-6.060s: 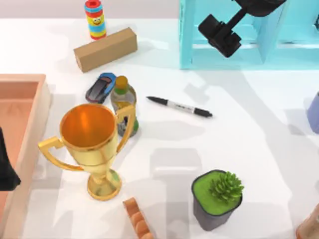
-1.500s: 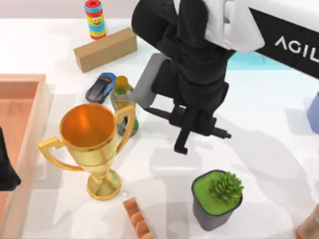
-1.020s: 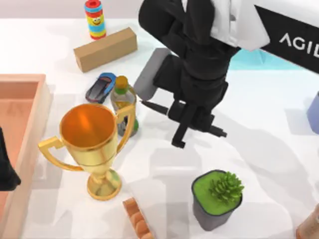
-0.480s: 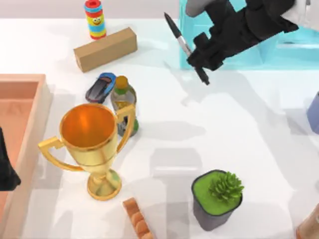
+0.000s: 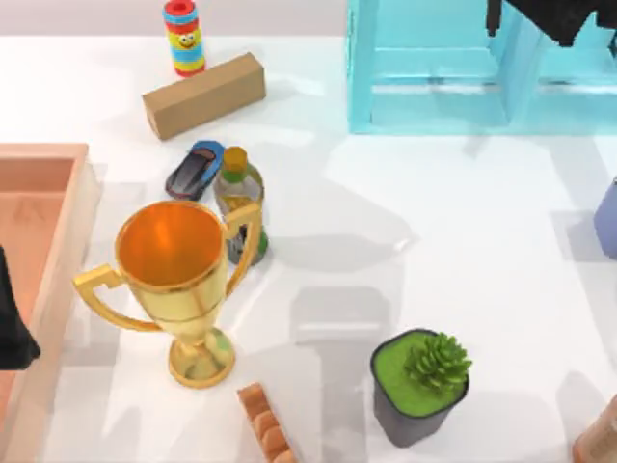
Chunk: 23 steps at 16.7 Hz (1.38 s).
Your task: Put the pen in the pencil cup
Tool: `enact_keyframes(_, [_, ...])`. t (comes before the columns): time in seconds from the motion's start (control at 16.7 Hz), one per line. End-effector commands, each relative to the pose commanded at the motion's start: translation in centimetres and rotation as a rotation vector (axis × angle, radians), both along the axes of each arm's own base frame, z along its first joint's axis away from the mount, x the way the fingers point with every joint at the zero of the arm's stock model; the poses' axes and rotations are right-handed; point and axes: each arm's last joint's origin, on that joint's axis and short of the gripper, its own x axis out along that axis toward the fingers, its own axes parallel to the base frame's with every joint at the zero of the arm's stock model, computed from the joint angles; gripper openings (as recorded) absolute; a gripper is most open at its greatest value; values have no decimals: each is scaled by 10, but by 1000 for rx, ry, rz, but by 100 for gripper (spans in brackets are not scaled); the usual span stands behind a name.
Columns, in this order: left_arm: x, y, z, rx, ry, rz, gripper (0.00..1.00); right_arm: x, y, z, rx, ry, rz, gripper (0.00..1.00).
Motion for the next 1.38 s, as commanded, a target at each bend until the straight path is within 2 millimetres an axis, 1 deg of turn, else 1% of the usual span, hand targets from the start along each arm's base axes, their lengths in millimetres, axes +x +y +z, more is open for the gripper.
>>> enact_keyframes(0.18, [0,0,0,0,0,0,100,-10,-60,-12,69,-129,39,0])
enact_keyframes(0.36, [0,0,0,0,0,0,100,-32,-109,-27,83,-211,66,0])
enact_keyframes(0.48, [0,0,0,0,0,0,100,-49,-135,-37,80,-236,71,0])
enact_keyframes(0.66, [0,0,0,0,0,0,100,-73,-163,-52,74,-240,58,0])
enact_keyframes(0.78, [0,0,0,0,0,0,100,-87,-175,-60,73,-232,39,0])
enact_keyframes(0.96, [0,0,0,0,0,0,100,-100,-187,-66,75,-219,11,0])
enact_keyframes(1.08, [0,0,0,0,0,0,100,-103,-190,-67,76,-216,3,0])
enact_keyframes(1.38, [0,0,0,0,0,0,100,-102,-188,-66,76,-217,8,0])
